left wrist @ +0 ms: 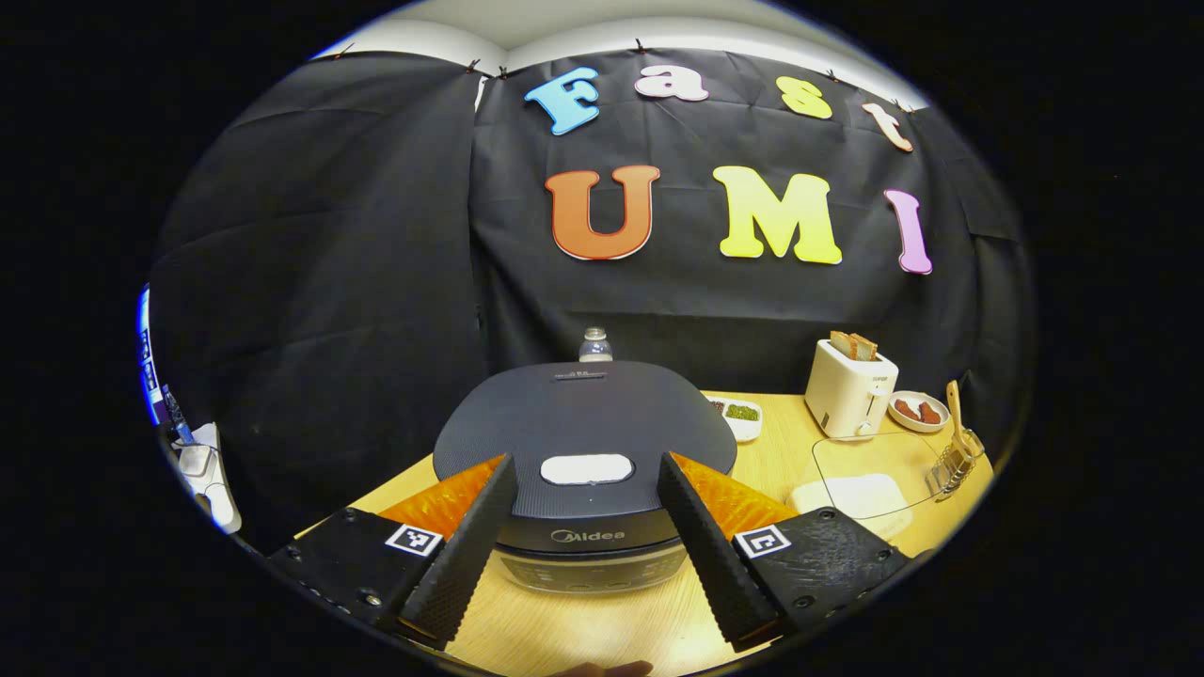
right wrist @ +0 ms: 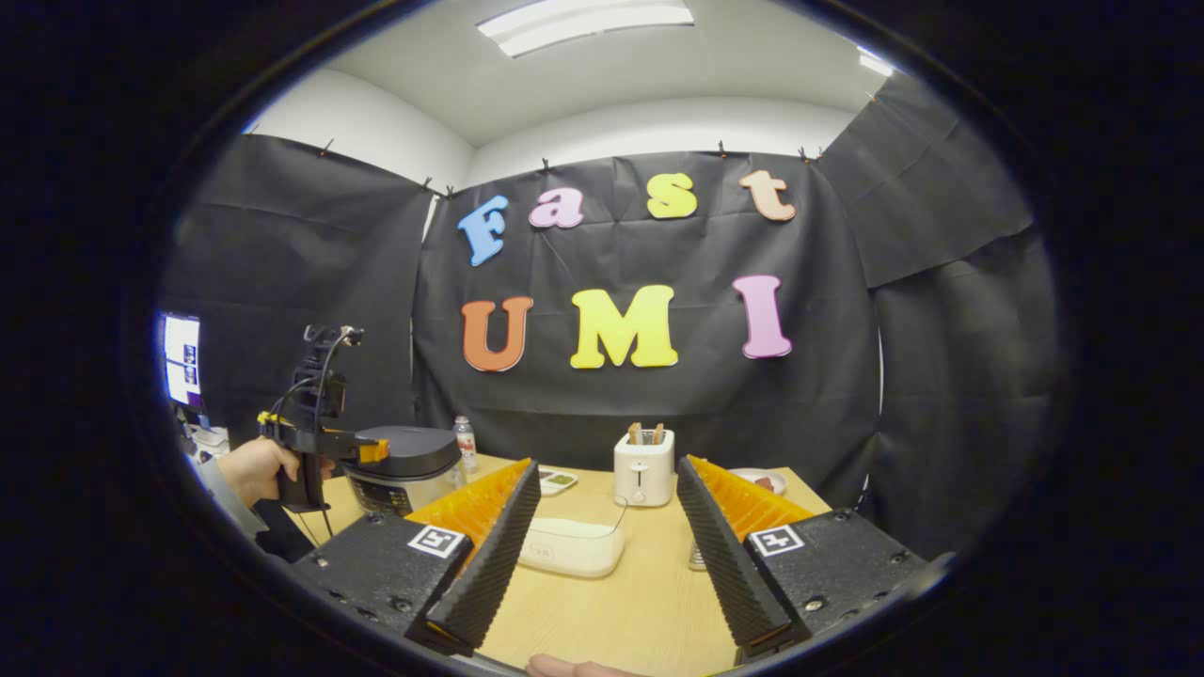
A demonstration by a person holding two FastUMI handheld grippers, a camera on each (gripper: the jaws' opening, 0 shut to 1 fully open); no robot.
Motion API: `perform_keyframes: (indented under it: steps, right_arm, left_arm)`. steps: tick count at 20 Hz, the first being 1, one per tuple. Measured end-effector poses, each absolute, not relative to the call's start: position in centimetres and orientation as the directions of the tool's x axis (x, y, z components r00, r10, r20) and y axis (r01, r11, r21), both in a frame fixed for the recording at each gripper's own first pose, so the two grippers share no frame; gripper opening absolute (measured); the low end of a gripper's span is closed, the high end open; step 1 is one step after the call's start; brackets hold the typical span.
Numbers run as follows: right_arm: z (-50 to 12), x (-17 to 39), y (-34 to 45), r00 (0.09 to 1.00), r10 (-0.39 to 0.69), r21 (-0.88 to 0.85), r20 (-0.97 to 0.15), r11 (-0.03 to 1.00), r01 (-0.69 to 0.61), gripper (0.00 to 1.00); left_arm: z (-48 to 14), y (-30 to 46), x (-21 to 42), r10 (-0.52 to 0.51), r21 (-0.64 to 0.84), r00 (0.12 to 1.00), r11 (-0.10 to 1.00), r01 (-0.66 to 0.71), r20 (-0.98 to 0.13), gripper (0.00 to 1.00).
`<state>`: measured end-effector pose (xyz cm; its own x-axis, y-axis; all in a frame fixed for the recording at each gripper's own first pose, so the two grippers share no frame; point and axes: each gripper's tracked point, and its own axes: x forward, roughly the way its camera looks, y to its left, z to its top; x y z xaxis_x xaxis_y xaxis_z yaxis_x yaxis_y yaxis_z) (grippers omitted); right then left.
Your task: Close the left gripper, press the button to open the rice cooker; take a wooden spoon from the chopstick holder with the right hand, scoop a spoonful of rice and pour it into the rice cooker, then put the wooden spoon back into the chopstick holder.
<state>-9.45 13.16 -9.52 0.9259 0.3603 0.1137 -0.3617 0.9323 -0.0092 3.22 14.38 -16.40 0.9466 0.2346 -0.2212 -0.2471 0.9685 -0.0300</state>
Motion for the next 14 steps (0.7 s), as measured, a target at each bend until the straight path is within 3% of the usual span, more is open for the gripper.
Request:
perform_keyframes:
  steps: [14]
  right_arm:
    - [-9.4, -8.1, 10.8, 0.954, 0.280, -0.006, 0.104, 0.960, -0.281, 0.92]
  left_arm:
    - [-14.5, 9.9, 1.7, 0.181, -0.024, 0.962, 0.982, -0.189, -0.203, 0.95]
